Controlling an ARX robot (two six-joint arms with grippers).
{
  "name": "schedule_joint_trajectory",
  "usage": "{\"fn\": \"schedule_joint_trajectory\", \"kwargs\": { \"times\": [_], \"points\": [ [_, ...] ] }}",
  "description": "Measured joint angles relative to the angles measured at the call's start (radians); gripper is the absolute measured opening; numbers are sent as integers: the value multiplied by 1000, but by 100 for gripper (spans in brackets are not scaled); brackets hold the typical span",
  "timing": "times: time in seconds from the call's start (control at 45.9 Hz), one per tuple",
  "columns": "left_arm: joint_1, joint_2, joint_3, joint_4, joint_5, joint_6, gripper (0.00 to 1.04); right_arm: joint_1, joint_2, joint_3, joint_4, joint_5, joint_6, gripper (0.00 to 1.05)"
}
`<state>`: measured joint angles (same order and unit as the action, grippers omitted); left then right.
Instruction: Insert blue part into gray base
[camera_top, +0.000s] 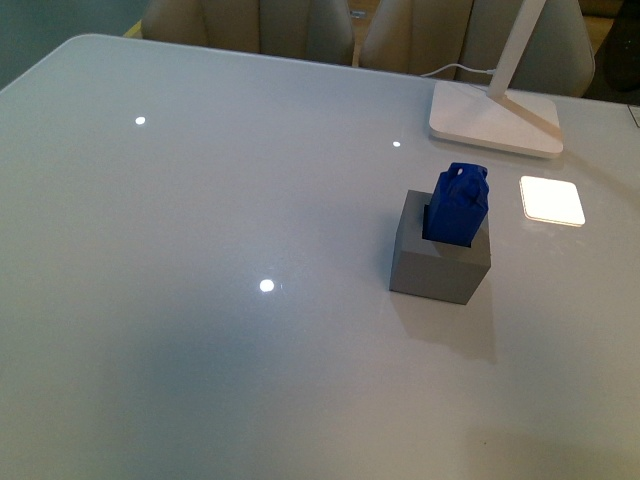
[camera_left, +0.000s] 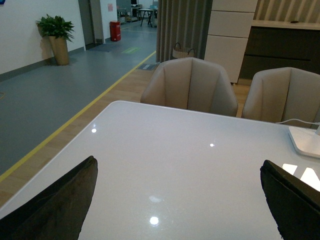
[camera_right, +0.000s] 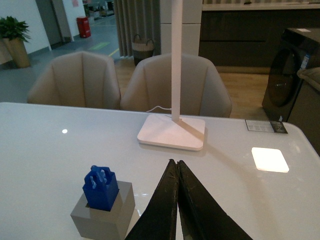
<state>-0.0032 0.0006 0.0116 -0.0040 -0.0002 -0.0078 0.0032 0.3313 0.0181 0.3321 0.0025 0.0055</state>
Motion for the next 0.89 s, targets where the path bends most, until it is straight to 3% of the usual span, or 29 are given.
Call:
{"fn": "schedule_joint_trajectory", "kwargs": {
  "times": [0.501, 0.632, 0.894],
  "points": [
    [0, 0, 0, 0, 0, 0, 97, 0, -151, 0, -151, 0, 0, 2],
    [0, 0, 0, 0, 0, 0, 97, 0, -301, 0, -320, -1, 0, 2],
    [0, 0, 0, 0, 0, 0, 97, 0, -324, 0, -330, -1, 0, 2]
  ]
}}
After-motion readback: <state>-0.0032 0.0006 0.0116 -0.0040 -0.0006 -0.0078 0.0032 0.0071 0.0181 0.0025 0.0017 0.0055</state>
